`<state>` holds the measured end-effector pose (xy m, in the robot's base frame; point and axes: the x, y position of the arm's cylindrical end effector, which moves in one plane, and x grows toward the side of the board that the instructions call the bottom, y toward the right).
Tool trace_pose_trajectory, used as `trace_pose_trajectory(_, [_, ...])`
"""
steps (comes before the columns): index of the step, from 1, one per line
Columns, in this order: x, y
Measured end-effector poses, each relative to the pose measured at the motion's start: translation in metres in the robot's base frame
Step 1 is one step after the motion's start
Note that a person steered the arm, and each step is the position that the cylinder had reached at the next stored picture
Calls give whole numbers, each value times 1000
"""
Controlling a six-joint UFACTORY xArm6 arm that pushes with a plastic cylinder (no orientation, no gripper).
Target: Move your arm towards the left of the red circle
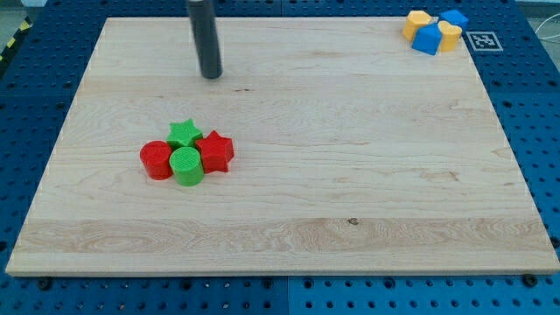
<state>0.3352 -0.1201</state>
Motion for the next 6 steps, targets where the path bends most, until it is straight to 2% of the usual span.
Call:
trace_pose_trajectory(2, [89, -12])
trace_pose_trajectory(3, [119, -10])
trace_pose_trajectory(4, [124, -7])
trace_pose_trajectory(6, [133, -107])
